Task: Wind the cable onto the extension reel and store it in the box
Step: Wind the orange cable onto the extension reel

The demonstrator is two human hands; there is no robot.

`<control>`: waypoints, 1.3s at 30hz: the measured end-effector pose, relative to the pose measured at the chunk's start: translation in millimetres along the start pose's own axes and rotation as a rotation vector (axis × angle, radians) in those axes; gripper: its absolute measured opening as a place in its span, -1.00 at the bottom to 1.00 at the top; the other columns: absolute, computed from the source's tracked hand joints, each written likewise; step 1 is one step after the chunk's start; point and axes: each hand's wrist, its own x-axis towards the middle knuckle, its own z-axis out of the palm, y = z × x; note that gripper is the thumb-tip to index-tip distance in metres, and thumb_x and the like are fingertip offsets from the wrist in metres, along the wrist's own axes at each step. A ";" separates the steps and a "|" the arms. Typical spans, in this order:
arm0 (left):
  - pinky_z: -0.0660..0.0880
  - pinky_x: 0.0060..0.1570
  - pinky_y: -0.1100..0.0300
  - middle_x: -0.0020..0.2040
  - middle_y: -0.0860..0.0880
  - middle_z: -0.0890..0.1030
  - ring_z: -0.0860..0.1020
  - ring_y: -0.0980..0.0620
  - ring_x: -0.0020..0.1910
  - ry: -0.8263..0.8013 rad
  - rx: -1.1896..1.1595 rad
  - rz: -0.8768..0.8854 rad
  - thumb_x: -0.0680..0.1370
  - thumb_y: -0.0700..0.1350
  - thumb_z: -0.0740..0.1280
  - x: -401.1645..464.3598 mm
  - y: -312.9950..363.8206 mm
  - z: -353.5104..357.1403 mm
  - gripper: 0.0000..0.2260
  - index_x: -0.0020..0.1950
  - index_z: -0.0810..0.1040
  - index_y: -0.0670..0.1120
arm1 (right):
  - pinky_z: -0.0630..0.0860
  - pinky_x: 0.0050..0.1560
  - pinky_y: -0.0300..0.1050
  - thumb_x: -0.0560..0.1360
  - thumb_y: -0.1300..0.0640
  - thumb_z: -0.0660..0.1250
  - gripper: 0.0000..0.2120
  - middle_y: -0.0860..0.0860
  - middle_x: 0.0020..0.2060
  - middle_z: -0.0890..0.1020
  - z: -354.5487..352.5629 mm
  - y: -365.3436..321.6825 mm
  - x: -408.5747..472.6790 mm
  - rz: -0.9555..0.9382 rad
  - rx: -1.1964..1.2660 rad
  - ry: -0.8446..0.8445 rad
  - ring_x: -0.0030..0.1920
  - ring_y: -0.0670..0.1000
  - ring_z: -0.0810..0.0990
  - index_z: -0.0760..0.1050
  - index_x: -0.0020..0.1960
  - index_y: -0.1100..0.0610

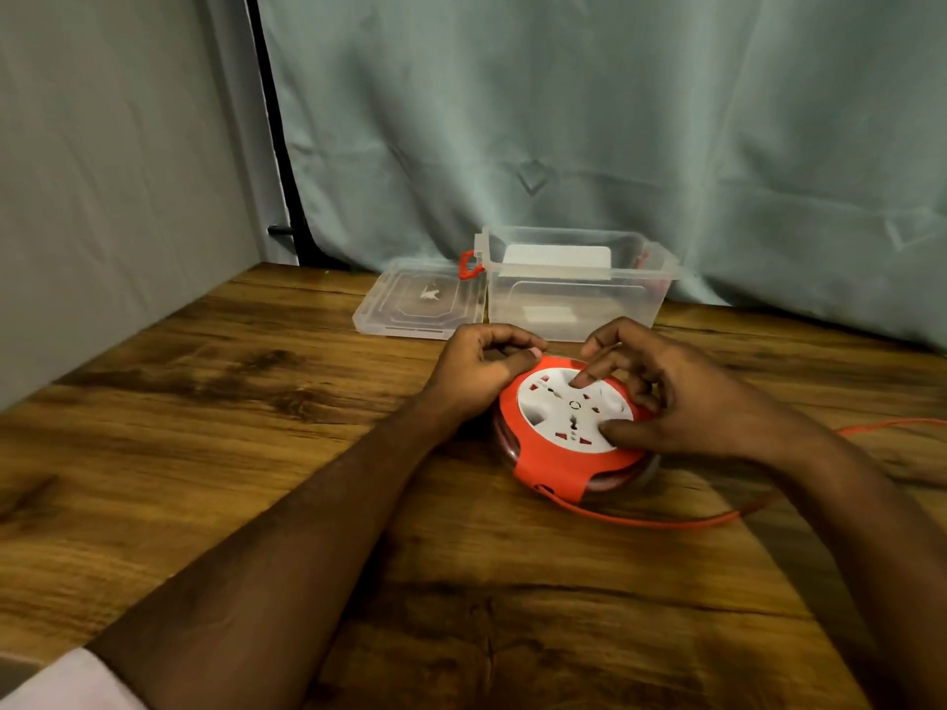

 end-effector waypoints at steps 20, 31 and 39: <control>0.65 0.06 0.01 -0.02 -0.15 0.71 0.69 -0.13 0.01 0.018 -0.018 0.049 0.54 -0.23 0.43 -1.3 -0.7 1.5 -0.87 0.06 0.70 -0.19 | 0.32 -0.40 -0.13 0.19 -0.47 0.40 -0.40 -0.06 -0.57 0.46 24.8 -16.2 6.3 0.025 -0.381 0.265 -0.49 -0.09 0.42 0.32 -0.43 0.05; 0.66 -0.03 0.08 -0.05 -0.12 0.71 0.69 -0.10 -0.02 -0.003 -0.023 0.061 0.56 -0.24 0.40 -3.5 2.1 0.5 -0.87 0.06 0.70 -0.17 | 0.40 -0.35 -0.15 0.43 -0.04 0.53 -0.77 -0.18 -0.37 0.60 22.9 -12.5 6.0 -0.058 -0.266 0.250 -0.37 -0.13 0.52 0.46 -0.15 -0.15; 0.67 0.00 0.03 -0.03 -0.09 0.71 0.69 -0.06 -0.03 -0.007 -0.012 0.042 0.56 -0.23 0.40 -4.3 4.0 0.6 -0.87 0.07 0.70 -0.15 | 0.66 -0.06 0.13 0.38 0.17 0.57 -0.27 -0.40 0.16 0.63 2.2 4.1 0.6 -0.004 -0.125 -0.008 -0.02 0.05 0.67 0.35 0.37 -0.34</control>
